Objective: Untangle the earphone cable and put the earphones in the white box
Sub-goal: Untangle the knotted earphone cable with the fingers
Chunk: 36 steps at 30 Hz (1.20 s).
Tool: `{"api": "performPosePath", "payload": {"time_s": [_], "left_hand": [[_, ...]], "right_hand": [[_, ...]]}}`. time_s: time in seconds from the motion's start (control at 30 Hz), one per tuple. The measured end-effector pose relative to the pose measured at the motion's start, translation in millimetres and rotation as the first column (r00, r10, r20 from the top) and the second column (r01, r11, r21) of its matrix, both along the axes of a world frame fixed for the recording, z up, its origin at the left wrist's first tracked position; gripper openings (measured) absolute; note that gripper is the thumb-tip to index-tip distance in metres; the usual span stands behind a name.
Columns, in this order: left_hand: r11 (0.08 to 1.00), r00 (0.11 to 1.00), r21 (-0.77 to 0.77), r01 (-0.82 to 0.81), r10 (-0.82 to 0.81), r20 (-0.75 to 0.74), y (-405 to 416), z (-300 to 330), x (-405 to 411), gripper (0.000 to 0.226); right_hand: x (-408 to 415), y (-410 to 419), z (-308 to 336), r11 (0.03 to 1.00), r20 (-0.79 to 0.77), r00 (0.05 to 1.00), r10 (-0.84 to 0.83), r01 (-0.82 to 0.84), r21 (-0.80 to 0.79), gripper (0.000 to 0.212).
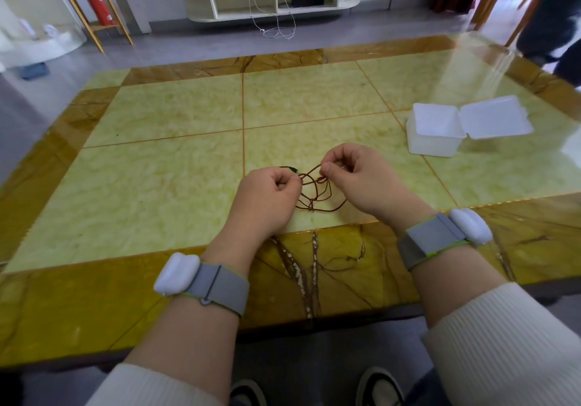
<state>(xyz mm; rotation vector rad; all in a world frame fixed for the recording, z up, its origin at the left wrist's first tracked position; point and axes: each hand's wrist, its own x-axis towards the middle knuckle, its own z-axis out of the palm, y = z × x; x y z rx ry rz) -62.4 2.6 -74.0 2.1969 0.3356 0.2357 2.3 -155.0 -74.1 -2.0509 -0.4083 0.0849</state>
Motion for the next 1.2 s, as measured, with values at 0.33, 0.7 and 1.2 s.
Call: {"api": "performPosePath", "payload": {"time_s": [0.33, 0.7, 1.2], "left_hand": [[0.999, 1.000, -0.025, -0.023, 0.023, -0.002, -0.7, -2.4, 1.8, 0.027], [0.999, 1.000, -0.036, -0.026, 0.026, 0.006, -0.4, -0.6, 0.5, 0.024], [0.998, 0.999, -0.061, -0.033, 0.034, 0.017, 0.9, -1.6, 0.9, 0.023]], "right_hand": [[-3.0, 2.8, 2.2, 0.994, 0.069, 0.995, 0.065, -0.059, -0.094, 0.005], [-3.2, 2.1, 2.1, 0.986, 0.089, 0.990, 0.109, -0.096, -0.136, 0.005], [-3.4, 2.2, 5.3, 0.992, 0.148, 0.988, 0.048, -0.030, -0.121, 0.008]]}}
